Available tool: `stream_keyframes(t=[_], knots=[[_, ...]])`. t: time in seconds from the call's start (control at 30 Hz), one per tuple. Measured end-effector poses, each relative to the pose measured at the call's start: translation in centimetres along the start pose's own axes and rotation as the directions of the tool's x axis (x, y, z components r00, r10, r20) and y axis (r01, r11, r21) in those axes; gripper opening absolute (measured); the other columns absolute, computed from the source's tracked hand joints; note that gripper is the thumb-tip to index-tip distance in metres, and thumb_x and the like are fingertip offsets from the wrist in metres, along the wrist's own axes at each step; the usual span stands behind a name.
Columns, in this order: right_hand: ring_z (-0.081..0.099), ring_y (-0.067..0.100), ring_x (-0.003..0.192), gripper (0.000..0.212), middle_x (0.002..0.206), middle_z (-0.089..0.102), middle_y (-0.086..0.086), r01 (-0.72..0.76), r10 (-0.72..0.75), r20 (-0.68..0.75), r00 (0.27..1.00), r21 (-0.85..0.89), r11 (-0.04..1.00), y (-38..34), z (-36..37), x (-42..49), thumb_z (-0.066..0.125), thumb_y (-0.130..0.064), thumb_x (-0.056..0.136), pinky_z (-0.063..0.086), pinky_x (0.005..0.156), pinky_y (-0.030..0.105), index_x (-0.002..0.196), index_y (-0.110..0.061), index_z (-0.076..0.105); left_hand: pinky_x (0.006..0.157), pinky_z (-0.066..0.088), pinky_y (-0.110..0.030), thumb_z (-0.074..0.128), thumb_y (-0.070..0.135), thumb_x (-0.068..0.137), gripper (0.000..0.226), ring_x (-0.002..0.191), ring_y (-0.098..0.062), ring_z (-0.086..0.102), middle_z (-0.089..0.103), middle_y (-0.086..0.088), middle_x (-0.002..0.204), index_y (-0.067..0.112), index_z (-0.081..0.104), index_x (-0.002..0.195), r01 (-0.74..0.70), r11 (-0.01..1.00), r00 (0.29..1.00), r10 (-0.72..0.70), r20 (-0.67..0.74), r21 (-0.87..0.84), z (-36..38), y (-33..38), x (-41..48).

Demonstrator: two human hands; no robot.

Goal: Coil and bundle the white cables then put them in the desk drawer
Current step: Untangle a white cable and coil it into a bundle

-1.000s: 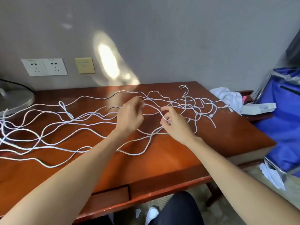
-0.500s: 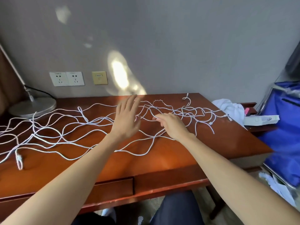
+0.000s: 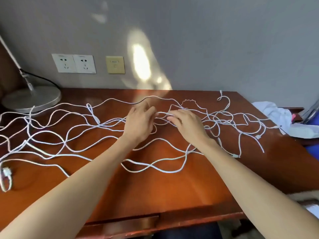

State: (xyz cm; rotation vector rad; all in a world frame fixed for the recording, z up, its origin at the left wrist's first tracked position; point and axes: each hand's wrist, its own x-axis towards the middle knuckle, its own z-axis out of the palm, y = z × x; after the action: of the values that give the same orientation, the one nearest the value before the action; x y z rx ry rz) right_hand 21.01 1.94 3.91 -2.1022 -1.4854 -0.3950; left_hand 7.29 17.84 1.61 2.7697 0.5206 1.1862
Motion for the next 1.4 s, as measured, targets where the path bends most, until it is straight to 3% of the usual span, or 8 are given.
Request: stream_keyframes(t=[0.1, 0.3, 0.47, 0.63, 0.83, 1.03, 1.2, 1.4], knots=[[0.067, 0.022, 0.107, 0.027, 0.113, 0.075, -0.002, -0.049, 0.050, 0.036, 0.998, -0.016, 0.999, 0.6, 1.0, 1.3, 0.057, -0.032, 0.105, 0.049, 0.084, 0.032, 0.125, -0.019, 0.071, 0.064, 0.046, -0.042, 0.051, 0.026, 0.104, 0.016, 0.079, -0.040, 0.061, 0.058, -0.007, 0.097, 0.015, 0.060, 0.097, 0.229, 0.971, 0.973, -0.228, 0.018, -0.064, -0.6, -1.5, 0.5], [0.067, 0.018, 0.108, 0.029, 0.125, 0.067, -0.006, -0.045, 0.047, 0.107, 0.993, -0.023, 0.999, 0.9, 0.9, 1.4, 0.054, -0.023, 0.107, 0.043, 0.078, 0.024, 0.132, -0.024, 0.067, 0.074, 0.043, -0.041, 0.046, 0.027, 0.105, 0.021, 0.098, -0.036, 0.059, 0.066, -0.010, 0.101, 0.015, 0.058, 0.093, 0.450, 0.892, 0.884, -0.441, 0.152, -0.030, -2.0, -2.9, 0.7], [0.068, 0.018, 0.094, 0.028, 0.103, 0.065, -0.009, 0.004, -0.002, 0.068, 0.998, -0.023, 1.000, -0.1, 0.1, 1.4, 0.057, -0.026, 0.106, 0.036, 0.068, 0.017, 0.130, -0.028, 0.071, 0.103, 0.041, -0.048, 0.055, 0.017, 0.092, 0.054, 0.123, -0.036, 0.046, 0.053, -0.015, 0.137, 0.009, 0.050, 0.146, 0.177, 0.984, 0.969, -0.180, 0.169, 0.029, -3.0, -2.1, 0.4], [0.067, 0.019, 0.089, 0.025, 0.098, 0.067, -0.008, 0.050, -0.051, 0.059, 0.997, 0.032, 0.998, -0.6, 0.3, 1.7, 0.061, -0.026, 0.104, 0.041, 0.068, 0.025, 0.126, -0.027, 0.074, 0.102, 0.036, -0.041, 0.045, 0.037, 0.100, 0.034, 0.115, -0.027, 0.057, 0.067, -0.001, 0.118, 0.018, 0.064, 0.121, -0.068, 0.995, 0.982, 0.054, 0.180, 0.073, -2.2, 0.1, 0.2], [0.066, 0.013, 0.095, 0.021, 0.105, 0.073, -0.007, 0.024, -0.028, 0.038, 0.999, 0.104, 0.994, 1.0, 1.0, 1.6, 0.064, -0.030, 0.101, 0.054, 0.084, 0.031, 0.118, -0.023, 0.076, 0.066, 0.044, -0.039, 0.046, 0.031, 0.108, 0.023, 0.083, -0.038, 0.066, 0.074, -0.004, 0.088, 0.018, 0.063, 0.101, 0.276, 0.961, 0.960, -0.275, 0.046, -0.013, -1.8, -0.2, -0.2], [0.064, 0.014, 0.093, 0.018, 0.098, 0.077, -0.011, 0.021, -0.023, 0.046, 0.999, 0.057, 0.998, 2.5, 3.5, 2.0, 0.066, -0.037, 0.100, 0.043, 0.101, 0.037, 0.105, -0.025, 0.079, 0.063, 0.046, -0.043, 0.040, 0.034, 0.109, 0.023, 0.077, -0.041, 0.064, 0.069, -0.005, 0.077, 0.021, 0.054, 0.096, 0.470, 0.872, 0.873, -0.482, -0.075, -0.135, -1.2, -1.9, -0.7], [0.065, 0.017, 0.083, 0.017, 0.095, 0.077, -0.006, 0.093, -0.093, -0.002, 0.996, 0.072, 0.993, 1.6, 6.0, 3.0, 0.065, -0.031, 0.102, 0.049, 0.089, 0.038, 0.109, -0.025, 0.079, 0.075, 0.052, -0.045, 0.049, 0.021, 0.105, 0.025, 0.095, -0.035, 0.061, 0.063, -0.010, 0.110, 0.010, 0.066, 0.121, 0.322, 0.945, 0.941, -0.313, -0.133, 0.056, 0.3, -3.3, -0.7], [0.048, 0.016, 0.070, 0.010, 0.075, 0.065, -0.005, 0.208, -0.200, -0.159, 0.967, 0.037, 0.977, 1.7, 6.8, 3.6, 0.075, -0.022, 0.095, 0.046, 0.077, 0.039, 0.103, -0.021, 0.081, 0.120, 0.024, -0.051, 0.056, 0.021, 0.095, 0.059, 0.143, -0.037, 0.038, 0.044, -0.016, 0.154, 0.010, 0.046, 0.152, 0.035, 0.960, 0.994, -0.006, -0.105, 0.277, -0.2, -2.4, -0.6]])
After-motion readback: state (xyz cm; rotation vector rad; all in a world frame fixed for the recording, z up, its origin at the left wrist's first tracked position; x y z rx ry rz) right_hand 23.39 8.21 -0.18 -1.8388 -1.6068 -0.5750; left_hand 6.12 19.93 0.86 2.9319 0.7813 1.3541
